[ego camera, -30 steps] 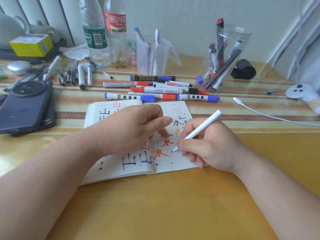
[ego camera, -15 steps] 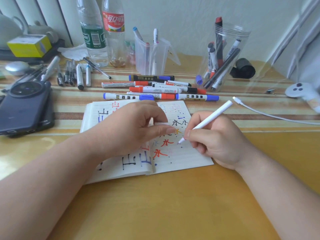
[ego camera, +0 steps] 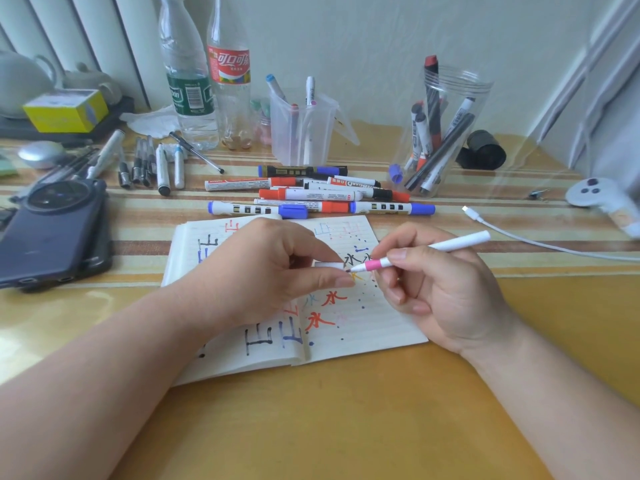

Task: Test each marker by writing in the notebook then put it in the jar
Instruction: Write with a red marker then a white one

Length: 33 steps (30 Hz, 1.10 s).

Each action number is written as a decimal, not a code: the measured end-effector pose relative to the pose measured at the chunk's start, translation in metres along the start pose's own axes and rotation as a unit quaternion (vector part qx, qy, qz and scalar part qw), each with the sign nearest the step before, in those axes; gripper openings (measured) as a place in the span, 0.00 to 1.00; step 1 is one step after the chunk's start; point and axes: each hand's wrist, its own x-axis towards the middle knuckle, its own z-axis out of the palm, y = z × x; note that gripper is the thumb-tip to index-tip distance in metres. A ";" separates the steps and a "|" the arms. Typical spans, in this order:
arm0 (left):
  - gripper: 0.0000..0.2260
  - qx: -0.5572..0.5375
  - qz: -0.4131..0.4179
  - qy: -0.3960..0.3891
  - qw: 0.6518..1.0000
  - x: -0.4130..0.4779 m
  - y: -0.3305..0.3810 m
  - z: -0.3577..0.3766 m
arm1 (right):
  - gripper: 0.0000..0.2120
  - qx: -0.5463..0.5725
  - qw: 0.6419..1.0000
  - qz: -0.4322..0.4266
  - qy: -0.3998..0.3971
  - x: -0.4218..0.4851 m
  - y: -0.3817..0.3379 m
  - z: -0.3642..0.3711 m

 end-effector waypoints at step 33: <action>0.10 0.037 -0.047 -0.012 0.998 -0.001 0.012 0.007 | 0.03 -0.039 0.998 -0.040 0.014 0.007 0.005 0.007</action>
